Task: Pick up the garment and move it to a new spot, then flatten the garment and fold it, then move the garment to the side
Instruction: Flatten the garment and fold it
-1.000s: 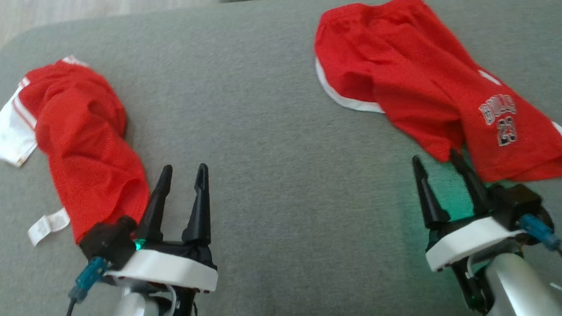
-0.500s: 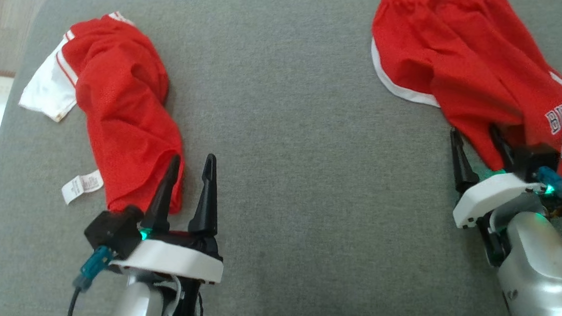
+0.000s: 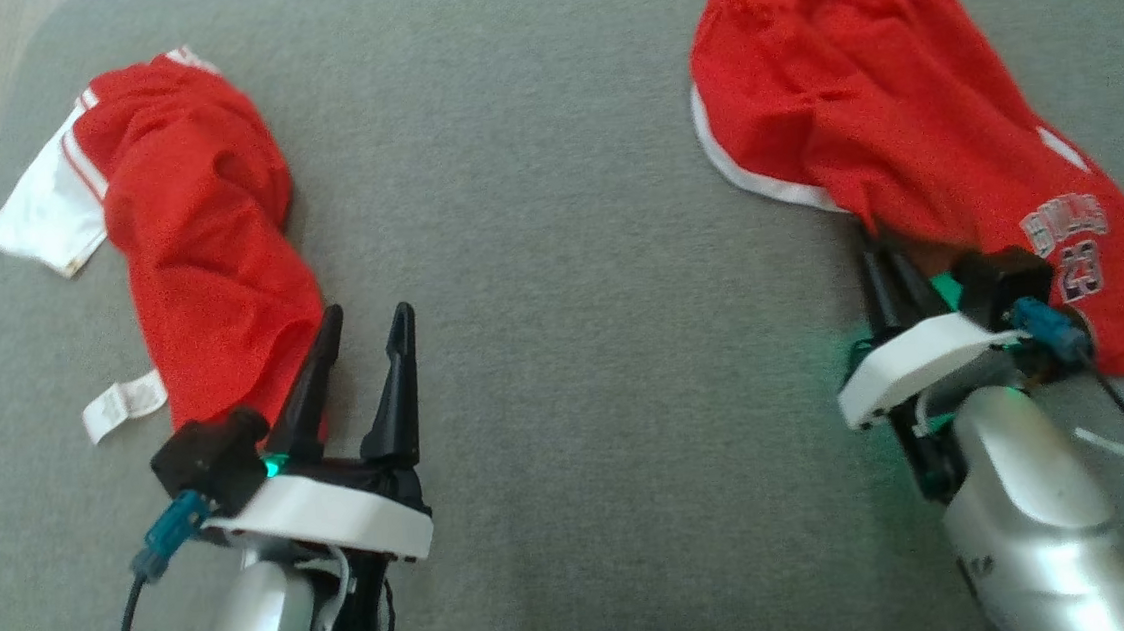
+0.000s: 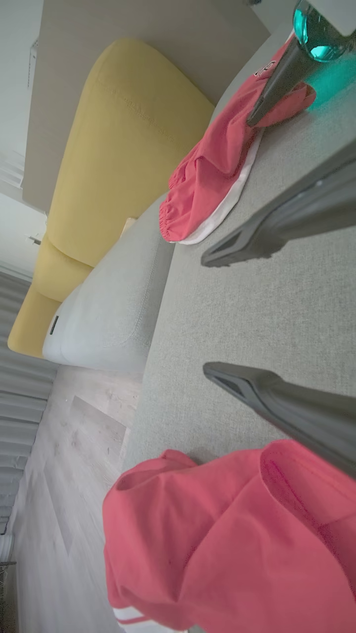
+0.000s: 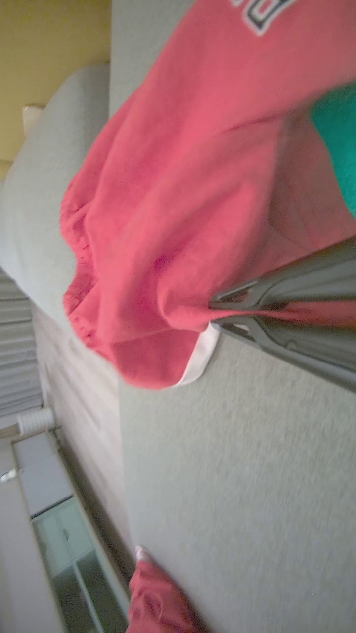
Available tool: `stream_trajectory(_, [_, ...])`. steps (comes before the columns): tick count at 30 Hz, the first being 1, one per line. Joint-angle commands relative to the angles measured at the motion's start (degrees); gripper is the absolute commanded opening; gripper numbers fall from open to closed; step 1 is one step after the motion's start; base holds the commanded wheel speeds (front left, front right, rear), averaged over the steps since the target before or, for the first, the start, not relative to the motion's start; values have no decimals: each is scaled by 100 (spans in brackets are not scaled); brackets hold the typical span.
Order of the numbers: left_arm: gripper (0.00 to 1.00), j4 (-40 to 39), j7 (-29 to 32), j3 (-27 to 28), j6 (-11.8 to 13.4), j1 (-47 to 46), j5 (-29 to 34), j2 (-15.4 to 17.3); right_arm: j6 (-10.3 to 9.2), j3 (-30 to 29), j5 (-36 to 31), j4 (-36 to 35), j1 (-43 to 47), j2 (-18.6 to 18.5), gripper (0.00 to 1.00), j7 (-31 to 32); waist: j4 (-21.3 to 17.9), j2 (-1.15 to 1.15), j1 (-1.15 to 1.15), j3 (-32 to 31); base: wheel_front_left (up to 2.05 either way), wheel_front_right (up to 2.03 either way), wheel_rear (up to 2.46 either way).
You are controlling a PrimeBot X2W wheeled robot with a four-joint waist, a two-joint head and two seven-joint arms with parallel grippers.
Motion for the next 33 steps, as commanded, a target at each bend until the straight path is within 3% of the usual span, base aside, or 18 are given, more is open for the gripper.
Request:
stream_trajectory(1, [100,-154,-29,209,-6,-159,39,43,-5,373,209,-385,103,27,0,-36,-183,0,0,-152,0,0,0])
stream_trajectory(7, [100,-147,-29,287,0,7,78,43,-5,1322,993,-1268,664,27,0,-36,-570,0,0,-463,0,0,0])
stream_trajectory(11, [100,-179,-29,307,28,105,82,43,-5,1413,1331,-1713,1003,27,0,111,-759,0,0,-596,0,0,0])
stream_trajectory(14, [100,-201,-29,297,38,126,88,43,-5,1184,1324,-1879,1141,27,0,244,-809,0,0,-611,0,0,0])
stream_trajectory(21, [100,-231,-29,229,35,73,100,43,-5,10,1074,-2088,1242,-35,0,680,-775,0,0,-509,0,0,0])
stream_trajectory(28, [100,-201,-29,200,16,24,126,43,-5,-887,428,-1793,927,-70,0,950,-605,0,0,-363,0,0,0])
stream_trajectory(33, [100,-195,-29,222,4,-22,124,43,-5,-1153,-39,-1567,598,-63,0,859,-521,0,0,-277,0,0,0])
